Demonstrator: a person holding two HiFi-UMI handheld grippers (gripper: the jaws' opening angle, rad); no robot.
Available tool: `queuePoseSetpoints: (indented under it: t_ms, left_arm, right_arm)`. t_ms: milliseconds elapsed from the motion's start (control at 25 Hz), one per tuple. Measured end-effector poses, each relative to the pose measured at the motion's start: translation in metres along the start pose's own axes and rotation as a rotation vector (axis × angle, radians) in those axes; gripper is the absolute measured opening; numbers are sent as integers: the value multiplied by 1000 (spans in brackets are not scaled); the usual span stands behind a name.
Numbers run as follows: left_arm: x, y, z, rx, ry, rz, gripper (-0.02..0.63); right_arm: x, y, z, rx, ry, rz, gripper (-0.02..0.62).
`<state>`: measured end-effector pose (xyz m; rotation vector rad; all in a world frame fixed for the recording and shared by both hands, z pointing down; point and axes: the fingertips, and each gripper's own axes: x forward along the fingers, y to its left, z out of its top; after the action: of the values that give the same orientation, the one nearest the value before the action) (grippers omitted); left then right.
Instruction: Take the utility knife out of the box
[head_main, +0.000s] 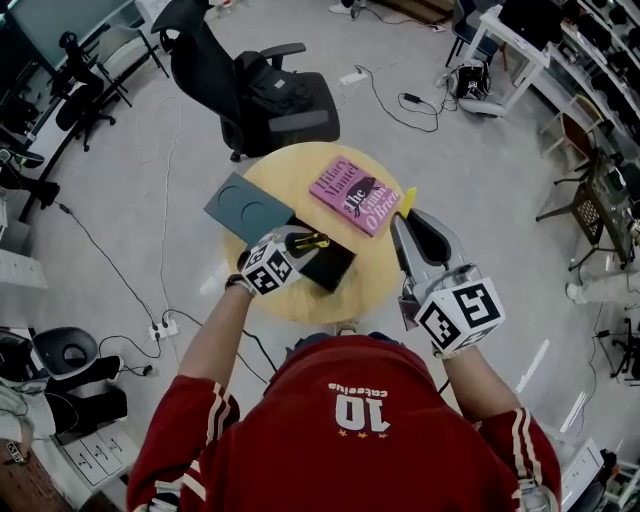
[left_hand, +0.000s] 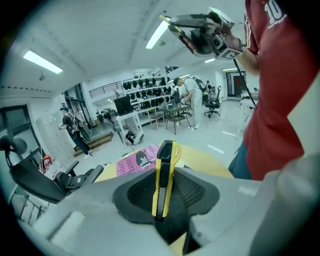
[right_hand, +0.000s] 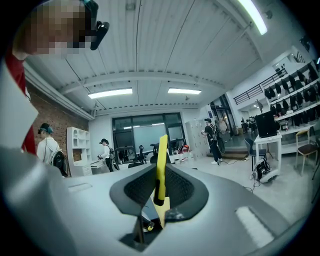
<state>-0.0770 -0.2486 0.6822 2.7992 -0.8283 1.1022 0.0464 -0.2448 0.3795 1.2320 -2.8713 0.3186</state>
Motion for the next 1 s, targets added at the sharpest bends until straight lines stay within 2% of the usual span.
queuePoseSetpoints:
  t_ms: [280,480,640,840,1000]
  left_arm:
    - [-67,17,65,-42,-224,156,126]
    - [-126,32,110,-108,-396,269,126]
    - [-173,41,141,-141,-499,340,126]
    - [-229,48,171,-230,-609,406,126]
    - [-265,49,180,-331,-725,447,126]
  right_arm:
    - [2,14,8,-10,-11,17,49]
    - [6,20,17,-30,-19,29,49]
    - [12,26,23,-31,-33,38,49]
    - [18,37,34,-28,-64,56,49]
    - [20,50,38,-48,-81,75,49]
